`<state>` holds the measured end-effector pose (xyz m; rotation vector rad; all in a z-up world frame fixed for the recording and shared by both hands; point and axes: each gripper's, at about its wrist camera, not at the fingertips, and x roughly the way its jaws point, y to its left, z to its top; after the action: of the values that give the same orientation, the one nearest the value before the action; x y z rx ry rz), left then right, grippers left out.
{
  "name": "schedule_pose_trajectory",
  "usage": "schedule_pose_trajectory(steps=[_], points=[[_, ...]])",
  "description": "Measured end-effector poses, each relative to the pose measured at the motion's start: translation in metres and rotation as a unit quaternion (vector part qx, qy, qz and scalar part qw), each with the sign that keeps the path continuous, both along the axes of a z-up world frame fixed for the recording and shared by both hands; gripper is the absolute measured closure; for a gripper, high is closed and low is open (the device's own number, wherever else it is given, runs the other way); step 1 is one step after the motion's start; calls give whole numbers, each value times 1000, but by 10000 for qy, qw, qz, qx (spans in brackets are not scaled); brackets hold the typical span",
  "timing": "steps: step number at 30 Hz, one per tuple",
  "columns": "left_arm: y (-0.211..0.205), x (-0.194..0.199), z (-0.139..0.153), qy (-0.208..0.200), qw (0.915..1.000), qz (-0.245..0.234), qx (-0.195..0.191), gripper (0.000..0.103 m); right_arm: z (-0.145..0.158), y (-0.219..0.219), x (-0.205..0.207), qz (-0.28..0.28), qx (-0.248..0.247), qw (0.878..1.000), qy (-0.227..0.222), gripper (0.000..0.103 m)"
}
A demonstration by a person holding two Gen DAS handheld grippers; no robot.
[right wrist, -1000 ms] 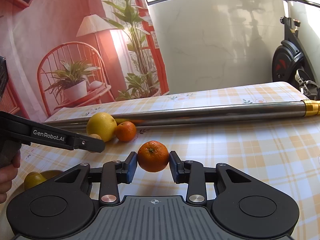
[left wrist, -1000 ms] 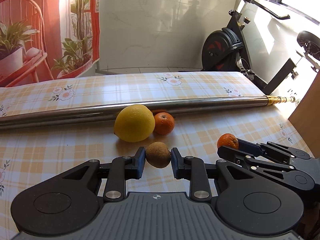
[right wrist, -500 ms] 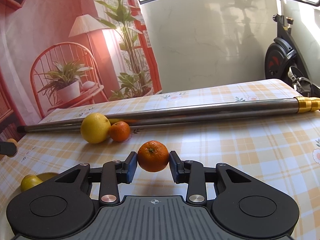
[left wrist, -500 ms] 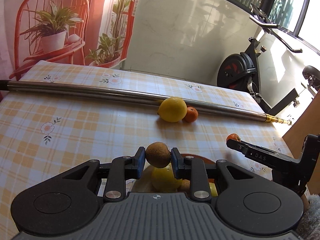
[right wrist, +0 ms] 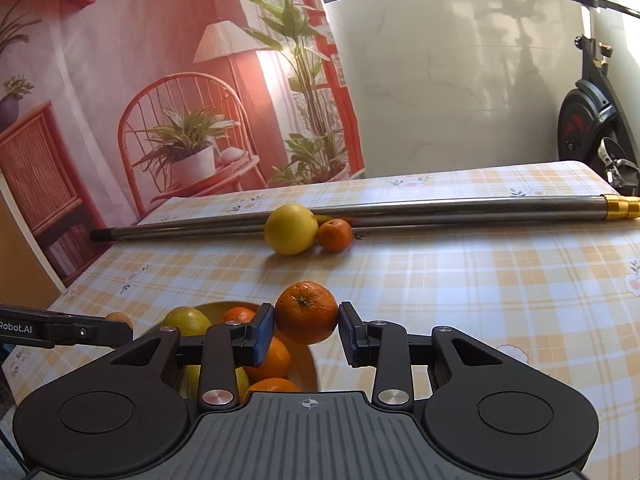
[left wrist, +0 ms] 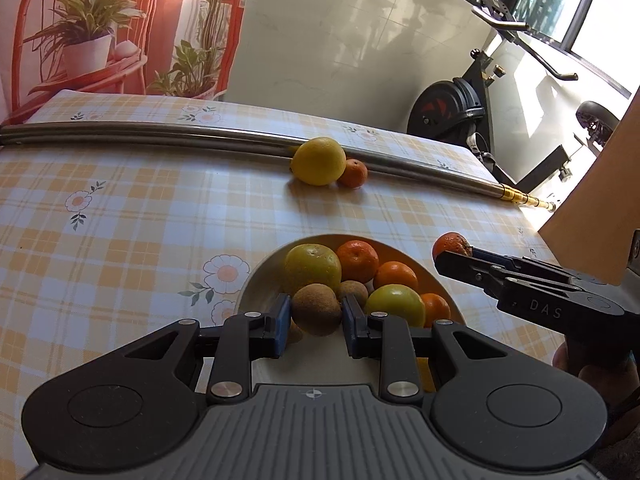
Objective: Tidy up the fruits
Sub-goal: 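Carry the kiwi and the tangerine over the white plate with both tools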
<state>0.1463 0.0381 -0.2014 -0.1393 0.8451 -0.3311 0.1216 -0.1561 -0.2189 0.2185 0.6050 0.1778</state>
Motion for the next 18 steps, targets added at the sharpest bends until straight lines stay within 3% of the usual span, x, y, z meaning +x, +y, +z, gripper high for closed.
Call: schedule_pose_trajectory(steps=[11, 18], points=[[-2, 0, -22, 284, 9991, -86, 318, 74, 11, 34, -9, 420, -189, 9989, 72, 71], [-4, 2, -26, 146, 9983, -6, 564, 74, 12, 40, -10, 535, -260, 9982, 113, 71]])
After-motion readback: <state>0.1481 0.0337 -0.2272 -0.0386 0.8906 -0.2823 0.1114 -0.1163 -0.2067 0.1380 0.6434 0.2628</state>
